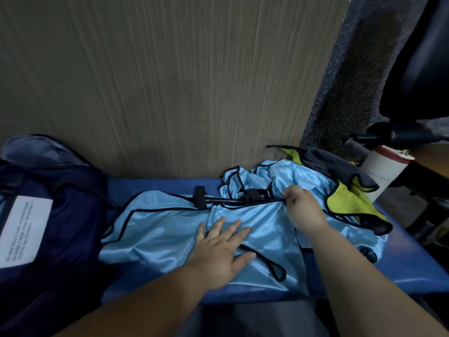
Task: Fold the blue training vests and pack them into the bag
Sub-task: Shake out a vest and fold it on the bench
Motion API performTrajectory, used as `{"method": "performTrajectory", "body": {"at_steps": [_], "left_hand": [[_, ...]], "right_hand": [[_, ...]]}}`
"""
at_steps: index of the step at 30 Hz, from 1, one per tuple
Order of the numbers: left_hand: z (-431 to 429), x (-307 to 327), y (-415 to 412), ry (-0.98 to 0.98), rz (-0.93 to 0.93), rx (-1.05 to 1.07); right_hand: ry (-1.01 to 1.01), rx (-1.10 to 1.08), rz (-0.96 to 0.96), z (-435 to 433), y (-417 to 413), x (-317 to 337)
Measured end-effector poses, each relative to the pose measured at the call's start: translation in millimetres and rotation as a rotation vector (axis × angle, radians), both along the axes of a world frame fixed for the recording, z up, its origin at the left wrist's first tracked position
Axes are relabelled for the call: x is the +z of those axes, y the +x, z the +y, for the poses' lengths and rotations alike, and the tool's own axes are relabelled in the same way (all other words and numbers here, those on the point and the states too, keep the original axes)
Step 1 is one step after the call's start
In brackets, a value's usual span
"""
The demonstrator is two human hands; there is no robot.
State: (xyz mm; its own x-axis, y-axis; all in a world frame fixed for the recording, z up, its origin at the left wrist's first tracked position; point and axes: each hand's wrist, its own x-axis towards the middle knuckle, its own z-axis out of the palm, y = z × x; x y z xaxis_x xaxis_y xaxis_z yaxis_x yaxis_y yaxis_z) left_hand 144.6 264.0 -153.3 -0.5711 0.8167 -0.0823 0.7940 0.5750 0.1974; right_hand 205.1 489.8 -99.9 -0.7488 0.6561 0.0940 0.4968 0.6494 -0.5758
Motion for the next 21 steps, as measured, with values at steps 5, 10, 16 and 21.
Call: {"method": "performTrajectory", "body": {"at_steps": [5, 10, 16, 21], "left_hand": [[0.0, 0.2, -0.1, -0.008, -0.017, 0.009], [0.6, 1.8, 0.4, -0.013, -0.029, 0.01], [-2.6, 9.0, 4.9, 0.091, -0.091, 0.126], [-16.8, 10.2, -2.1, 0.005, -0.066, 0.285]], "right_hand": [[0.079, -0.084, -0.244, -0.9, 5.2, 10.7], [-0.074, -0.05, -0.522, -12.0, 18.5, 7.8], [-0.396, 0.008, -0.363, -12.7, 21.0, -3.6], [-0.327, 0.046, -0.287, -13.3, 17.6, -4.3]]}}
